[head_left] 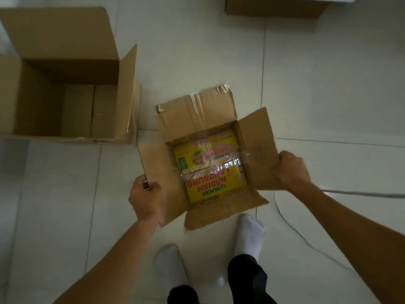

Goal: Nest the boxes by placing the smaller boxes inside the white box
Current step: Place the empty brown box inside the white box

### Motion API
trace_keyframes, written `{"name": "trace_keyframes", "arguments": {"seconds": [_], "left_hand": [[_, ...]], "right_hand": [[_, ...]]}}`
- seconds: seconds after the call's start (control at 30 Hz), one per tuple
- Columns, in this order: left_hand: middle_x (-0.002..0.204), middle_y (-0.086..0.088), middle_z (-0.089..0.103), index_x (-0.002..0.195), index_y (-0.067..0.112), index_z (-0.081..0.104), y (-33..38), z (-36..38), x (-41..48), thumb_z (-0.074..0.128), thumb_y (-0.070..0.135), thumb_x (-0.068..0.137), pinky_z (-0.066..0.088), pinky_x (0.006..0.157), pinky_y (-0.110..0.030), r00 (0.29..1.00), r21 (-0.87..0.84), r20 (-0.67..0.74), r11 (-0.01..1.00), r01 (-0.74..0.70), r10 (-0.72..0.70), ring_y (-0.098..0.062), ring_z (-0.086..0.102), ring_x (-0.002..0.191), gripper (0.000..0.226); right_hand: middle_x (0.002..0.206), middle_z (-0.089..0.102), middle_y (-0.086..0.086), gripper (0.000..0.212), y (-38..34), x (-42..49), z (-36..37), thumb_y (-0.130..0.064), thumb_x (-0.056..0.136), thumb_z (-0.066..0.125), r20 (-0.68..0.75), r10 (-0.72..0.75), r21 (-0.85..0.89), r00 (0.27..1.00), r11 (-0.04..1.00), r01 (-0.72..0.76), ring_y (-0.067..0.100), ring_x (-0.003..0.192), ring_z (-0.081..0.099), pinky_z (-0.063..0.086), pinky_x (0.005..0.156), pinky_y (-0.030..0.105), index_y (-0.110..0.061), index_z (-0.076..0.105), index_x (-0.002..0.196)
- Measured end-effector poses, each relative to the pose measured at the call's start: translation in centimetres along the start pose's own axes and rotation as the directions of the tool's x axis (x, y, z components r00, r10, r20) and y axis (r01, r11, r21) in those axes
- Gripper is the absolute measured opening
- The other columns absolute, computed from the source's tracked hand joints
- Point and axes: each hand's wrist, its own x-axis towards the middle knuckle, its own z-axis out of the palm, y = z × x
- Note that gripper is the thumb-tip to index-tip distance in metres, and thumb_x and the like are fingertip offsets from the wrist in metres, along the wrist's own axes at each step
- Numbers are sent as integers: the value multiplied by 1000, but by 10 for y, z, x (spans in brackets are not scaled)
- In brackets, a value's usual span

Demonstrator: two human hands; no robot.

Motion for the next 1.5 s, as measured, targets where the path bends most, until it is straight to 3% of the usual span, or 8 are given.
{"name": "trace_keyframes", "arguments": {"seconds": [0.3, 0.63, 0.8, 0.97, 1.1, 1.2, 1.3, 1.5], "left_hand": [[74, -4, 62, 86, 10, 67, 24, 1, 19, 51, -3, 79, 39, 58, -23, 956, 105, 132, 955, -277, 263, -20, 54, 68, 22], [98, -9, 69, 112, 12, 63, 23, -3, 31, 56, 8, 82, 41, 70, -26, 967, 88, 112, 967, -240, 230, -26, 62, 85, 31], [130, -15, 55, 133, 9, 45, 22, -21, 31, 65, 16, 79, 43, 96, -42, 973, 139, 86, 965, -223, 212, -34, 51, 118, 59], [128, -17, 55, 131, 6, 47, 36, -75, 22, 64, 14, 81, 43, 98, -43, 979, 61, 123, 983, -172, 164, -33, 51, 117, 53], [119, -16, 60, 123, 3, 53, 57, -134, 21, 63, 9, 83, 46, 95, -43, 989, -26, 81, 993, -119, 121, -32, 56, 110, 42], [112, -14, 60, 116, 5, 54, 72, -171, 35, 62, 10, 84, 44, 91, -40, 996, -55, 26, 995, -88, 90, -32, 56, 105, 34], [111, -13, 59, 114, 7, 54, 82, -204, 62, 62, 11, 84, 45, 89, -41, 998, -105, -61, 994, -35, 29, -31, 56, 103, 31], [113, -16, 58, 115, 2, 53, 83, -237, 151, 65, 17, 85, 39, 82, -32, 972, -155, -234, 986, -56, 18, -32, 56, 105, 35]], "right_hand": [[92, 64, 17, 19, 13, -46, 27, -10, 88, 46, 35, 89, 146, 995, 985, -93, 30, 78, 61, 52, 66, 34, -3, 58, 100], [98, 64, 19, 22, 12, -56, 31, -11, 87, 49, 10, 143, 173, 990, 974, -143, 29, 78, 57, 48, 67, 34, -2, 54, 106], [121, 53, 21, 59, 6, -68, 12, -14, 82, 60, -122, 172, 205, 978, 968, -144, 36, 95, 57, 52, 73, 44, -11, 30, 133], [128, 48, 20, 69, -30, -94, -18, -15, 78, 64, -185, 154, 275, 971, 956, -99, 37, 98, 56, 45, 67, 37, -20, 26, 136], [121, 57, 16, 68, -95, -129, -38, -24, 75, 68, -119, 220, 543, 968, 830, -122, 32, 97, 58, 45, 73, 30, -13, 35, 132], [102, 66, 11, 51, -156, -154, -39, -25, 74, 72, 114, 134, 745, 984, 644, -174, 22, 76, 63, 55, 59, 33, -13, 49, 117], [75, 60, -2, 38, -215, -172, -28, -28, 76, 70, 168, 14, 723, 986, 678, -133, 11, 59, 56, 43, 43, 21, -18, 51, 108], [79, 58, 2, 44, -300, -155, 0, -32, 78, 68, 146, -190, 639, 971, 768, 54, 18, 66, 55, 42, 60, 28, -15, 48, 113]]}}
